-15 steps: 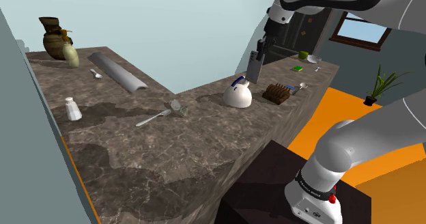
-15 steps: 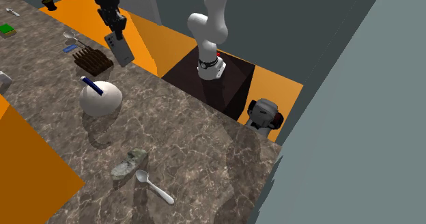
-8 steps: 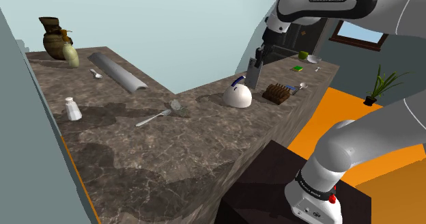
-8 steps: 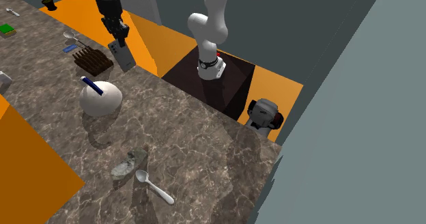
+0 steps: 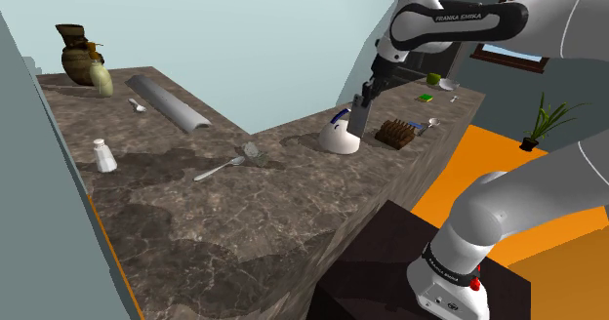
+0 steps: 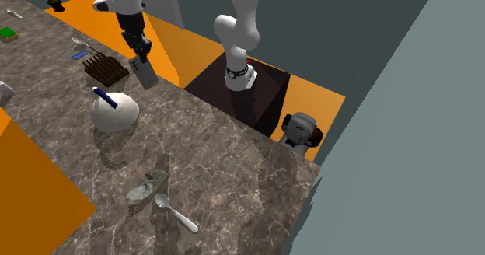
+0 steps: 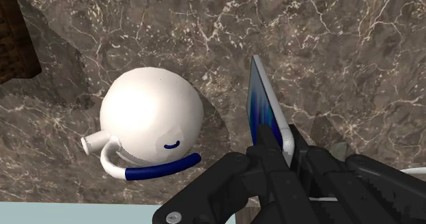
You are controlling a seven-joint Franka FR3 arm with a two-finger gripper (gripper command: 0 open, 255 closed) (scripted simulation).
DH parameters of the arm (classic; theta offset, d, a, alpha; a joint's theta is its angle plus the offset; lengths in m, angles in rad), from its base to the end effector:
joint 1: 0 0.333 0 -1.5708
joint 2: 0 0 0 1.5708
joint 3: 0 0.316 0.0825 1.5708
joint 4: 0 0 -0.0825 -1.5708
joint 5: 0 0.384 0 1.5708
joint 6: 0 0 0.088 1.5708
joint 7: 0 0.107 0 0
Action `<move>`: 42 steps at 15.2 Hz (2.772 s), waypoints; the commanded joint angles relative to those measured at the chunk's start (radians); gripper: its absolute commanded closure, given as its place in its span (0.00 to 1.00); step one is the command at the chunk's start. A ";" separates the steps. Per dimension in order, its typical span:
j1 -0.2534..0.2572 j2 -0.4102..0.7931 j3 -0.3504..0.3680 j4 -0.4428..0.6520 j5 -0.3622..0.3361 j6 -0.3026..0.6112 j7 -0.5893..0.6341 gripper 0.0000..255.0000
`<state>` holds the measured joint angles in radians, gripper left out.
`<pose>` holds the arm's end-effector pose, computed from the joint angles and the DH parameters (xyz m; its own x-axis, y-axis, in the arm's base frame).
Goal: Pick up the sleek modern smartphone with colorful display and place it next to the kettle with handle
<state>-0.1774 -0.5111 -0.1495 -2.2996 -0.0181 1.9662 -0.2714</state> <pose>0.3919 -0.1429 0.5542 0.9828 -0.0374 0.1806 -0.0368 -0.9993 -0.0071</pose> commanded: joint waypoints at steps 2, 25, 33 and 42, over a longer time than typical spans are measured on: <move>-0.001 -0.001 -0.001 -0.041 -0.001 0.040 -0.001 1.00; 0.001 0.088 -0.024 -0.286 0.004 0.373 -0.023 1.00; 0.004 0.123 -0.030 -0.321 0.009 0.443 -0.030 1.00; 0.004 0.123 -0.030 -0.321 0.009 0.443 -0.030 0.00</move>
<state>-0.1732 -0.3884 -0.1791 -2.6201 -0.0090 2.4091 -0.3015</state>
